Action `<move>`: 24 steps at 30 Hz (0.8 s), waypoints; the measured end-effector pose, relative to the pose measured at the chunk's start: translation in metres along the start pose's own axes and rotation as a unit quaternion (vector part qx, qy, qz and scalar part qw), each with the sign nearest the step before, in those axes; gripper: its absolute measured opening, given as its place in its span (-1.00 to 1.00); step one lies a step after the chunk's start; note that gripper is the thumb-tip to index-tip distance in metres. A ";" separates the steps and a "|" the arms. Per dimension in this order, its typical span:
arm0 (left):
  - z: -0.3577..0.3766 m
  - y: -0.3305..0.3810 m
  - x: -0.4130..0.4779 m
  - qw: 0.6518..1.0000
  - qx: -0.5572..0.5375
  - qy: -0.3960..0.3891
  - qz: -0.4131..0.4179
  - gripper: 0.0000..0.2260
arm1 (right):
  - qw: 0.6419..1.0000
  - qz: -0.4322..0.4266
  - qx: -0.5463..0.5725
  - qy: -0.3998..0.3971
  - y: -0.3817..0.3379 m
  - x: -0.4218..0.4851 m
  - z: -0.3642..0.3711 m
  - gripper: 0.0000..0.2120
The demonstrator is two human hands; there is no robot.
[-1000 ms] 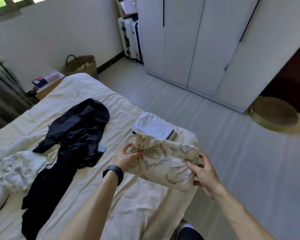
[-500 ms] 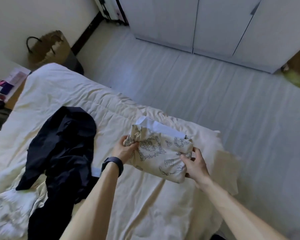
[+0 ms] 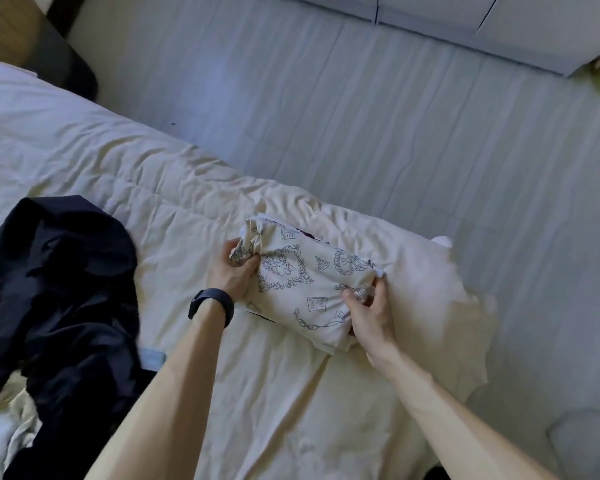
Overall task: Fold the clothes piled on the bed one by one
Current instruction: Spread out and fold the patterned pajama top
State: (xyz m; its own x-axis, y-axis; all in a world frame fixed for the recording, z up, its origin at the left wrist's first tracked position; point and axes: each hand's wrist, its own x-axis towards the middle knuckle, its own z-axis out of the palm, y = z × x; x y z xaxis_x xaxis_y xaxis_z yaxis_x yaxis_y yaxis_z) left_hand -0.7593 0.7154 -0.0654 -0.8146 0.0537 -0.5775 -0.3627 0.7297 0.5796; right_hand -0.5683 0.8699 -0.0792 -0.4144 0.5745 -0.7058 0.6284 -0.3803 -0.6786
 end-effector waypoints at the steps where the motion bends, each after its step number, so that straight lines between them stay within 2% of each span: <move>1: 0.000 0.002 -0.006 1.000 0.002 0.007 0.008 -0.53 | 1.000 0.003 -0.005 -0.007 -0.004 -0.004 -0.002 -0.50; 2: 0.000 0.002 -0.013 0.998 0.038 0.032 0.027 -0.48 | 1.000 -0.008 -0.019 0.000 -0.008 -0.009 -0.005 -0.48; 4: 0.003 -0.002 -0.035 0.970 0.187 0.119 0.098 -0.36 | 0.981 -0.125 -0.125 0.079 -0.016 -0.022 -0.012 -0.42; 6: 0.009 -0.003 -0.059 0.921 0.289 0.151 0.215 -0.33 | 0.909 -0.302 -0.244 0.155 -0.023 -0.031 -0.013 -0.35; 8: 0.020 -0.007 -0.067 0.883 0.351 0.075 0.303 -0.36 | 0.843 -0.412 -0.314 0.147 -0.027 -0.028 -0.004 -0.39; 11: 0.032 -0.014 -0.048 0.832 0.443 -0.028 0.333 -0.41 | 0.802 -0.419 -0.424 0.051 -0.019 -0.010 0.019 -0.44; 14: 0.035 -0.023 -0.020 0.828 0.457 -0.053 0.321 -0.40 | 0.790 -0.393 -0.470 -0.003 0.009 0.012 0.029 -0.44; 20: 0.049 -0.045 0.014 0.822 0.457 -0.062 0.333 -0.37 | 0.770 -0.411 -0.488 -0.002 0.048 0.045 0.032 -0.32; 24: 0.060 -0.063 0.031 0.826 0.426 -0.018 0.369 -0.33 | 0.760 -0.435 -0.482 0.024 0.064 0.060 0.040 -0.32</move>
State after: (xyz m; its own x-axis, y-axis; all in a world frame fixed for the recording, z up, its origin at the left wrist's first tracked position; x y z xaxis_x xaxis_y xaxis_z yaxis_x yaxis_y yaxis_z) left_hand -0.7345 0.7117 -0.1543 -0.6529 0.7064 -0.2735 0.6882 0.7040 0.1754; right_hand -0.5795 0.8509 -0.1727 -0.9398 0.3380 -0.0509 0.3289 0.8539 -0.4032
